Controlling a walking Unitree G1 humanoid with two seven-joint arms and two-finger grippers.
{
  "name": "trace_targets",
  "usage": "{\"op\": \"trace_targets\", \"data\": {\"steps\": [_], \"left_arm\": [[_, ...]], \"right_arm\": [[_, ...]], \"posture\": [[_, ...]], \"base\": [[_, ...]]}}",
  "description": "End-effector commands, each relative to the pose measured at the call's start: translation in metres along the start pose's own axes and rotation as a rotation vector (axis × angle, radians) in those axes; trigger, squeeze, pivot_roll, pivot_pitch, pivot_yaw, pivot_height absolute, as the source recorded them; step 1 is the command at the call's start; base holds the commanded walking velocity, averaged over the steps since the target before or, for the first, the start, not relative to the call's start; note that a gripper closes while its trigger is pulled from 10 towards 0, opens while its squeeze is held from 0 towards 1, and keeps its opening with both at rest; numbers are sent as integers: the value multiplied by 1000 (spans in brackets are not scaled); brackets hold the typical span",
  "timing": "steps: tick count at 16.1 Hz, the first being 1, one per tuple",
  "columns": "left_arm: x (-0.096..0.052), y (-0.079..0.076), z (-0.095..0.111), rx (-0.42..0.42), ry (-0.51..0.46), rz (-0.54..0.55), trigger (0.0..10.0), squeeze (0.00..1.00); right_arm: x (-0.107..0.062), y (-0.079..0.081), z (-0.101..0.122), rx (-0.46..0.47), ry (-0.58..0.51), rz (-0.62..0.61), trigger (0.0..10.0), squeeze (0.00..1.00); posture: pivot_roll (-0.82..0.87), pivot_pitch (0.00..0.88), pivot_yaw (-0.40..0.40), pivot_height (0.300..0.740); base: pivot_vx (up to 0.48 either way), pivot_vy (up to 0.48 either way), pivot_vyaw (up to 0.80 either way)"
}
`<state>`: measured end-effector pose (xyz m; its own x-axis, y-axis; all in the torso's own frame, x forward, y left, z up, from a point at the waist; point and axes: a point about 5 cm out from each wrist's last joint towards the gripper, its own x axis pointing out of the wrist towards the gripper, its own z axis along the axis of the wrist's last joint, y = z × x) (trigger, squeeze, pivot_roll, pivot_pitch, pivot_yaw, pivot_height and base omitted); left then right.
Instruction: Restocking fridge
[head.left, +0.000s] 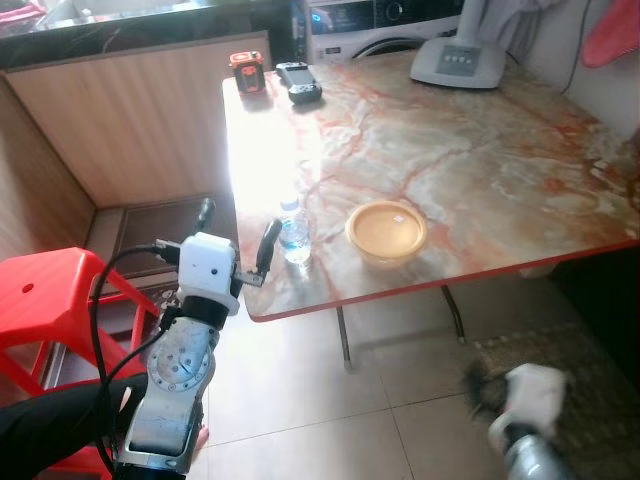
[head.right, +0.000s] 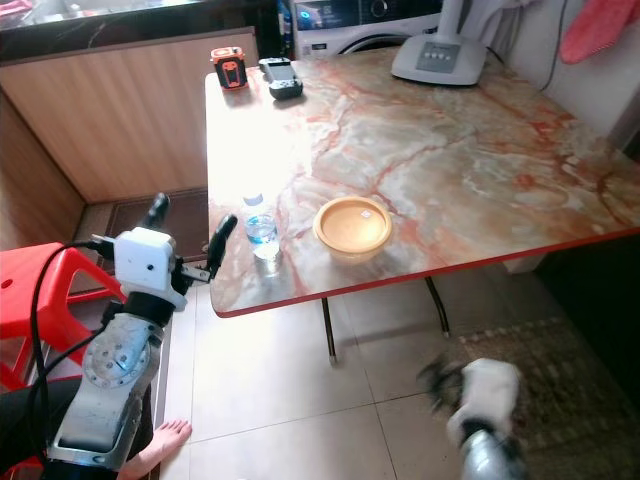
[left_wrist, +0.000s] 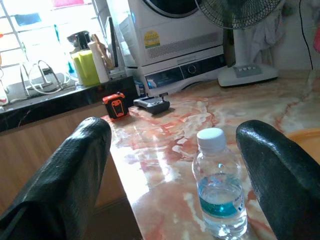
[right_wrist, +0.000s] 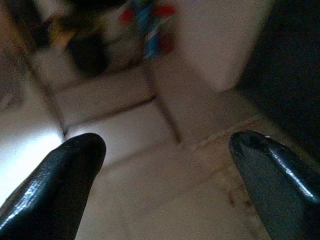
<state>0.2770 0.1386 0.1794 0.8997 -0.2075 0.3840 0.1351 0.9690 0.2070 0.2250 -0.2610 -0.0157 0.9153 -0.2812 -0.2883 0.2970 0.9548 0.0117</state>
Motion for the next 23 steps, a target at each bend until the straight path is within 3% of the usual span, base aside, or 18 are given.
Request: {"op": "trace_targets", "data": {"steps": [1,4,6,7,9,11,13,14,16,20,23], "left_arm": [[2,1,5,10,-10,-14,10000,0],[4,3,11,10,-22,-4,10000,0],[7,3,14,9,-33,0,10000,0],[8,5,16,9,-40,10,10000,0],[8,4,18,-1,-44,14,10000,0],[9,3,18,-20,-36,13,10000,0],[15,1,23,-116,-37,7,10000,0],[18,0,25,-160,-39,0,10000,0],[25,-5,40,-173,-79,-69,10000,0],[29,-7,48,-214,-71,-73,10000,0],[27,3,36,-261,8,12,10000,0]], "right_arm": [[-7,-4,-8,67,13,-55,10000,0],[-3,-6,16,62,-166,-76,10000,0],[-10,-9,21,57,-239,-128,10000,0],[-17,-14,19,82,-258,-169,10000,0],[-23,-11,8,57,-205,-125,10000,0],[-22,-8,-6,30,-98,-90,10000,0],[-19,-8,-32,81,156,-61,10000,0],[-22,-3,-44,20,271,-10,10000,0],[-37,15,-71,-108,482,170,10000,0],[-44,17,-82,-117,575,163,10000,0],[-56,9,-94,-24,653,55,10000,0]], "posture": [[154,69,67,740],[163,72,62,740],[171,76,51,740],[170,79,52,740],[169,86,43,740],[165,89,36,740],[164,90,31,740],[163,88,31,740],[178,86,26,740],[187,89,29,740],[185,93,28,740]], "base": [[0,0,0],[0,0,0],[0,0,0],[0,0,0],[0,0,0],[0,0,0],[0,0,0],[0,0,0],[0,0,0],[0,0,0],[0,0,0]]}}
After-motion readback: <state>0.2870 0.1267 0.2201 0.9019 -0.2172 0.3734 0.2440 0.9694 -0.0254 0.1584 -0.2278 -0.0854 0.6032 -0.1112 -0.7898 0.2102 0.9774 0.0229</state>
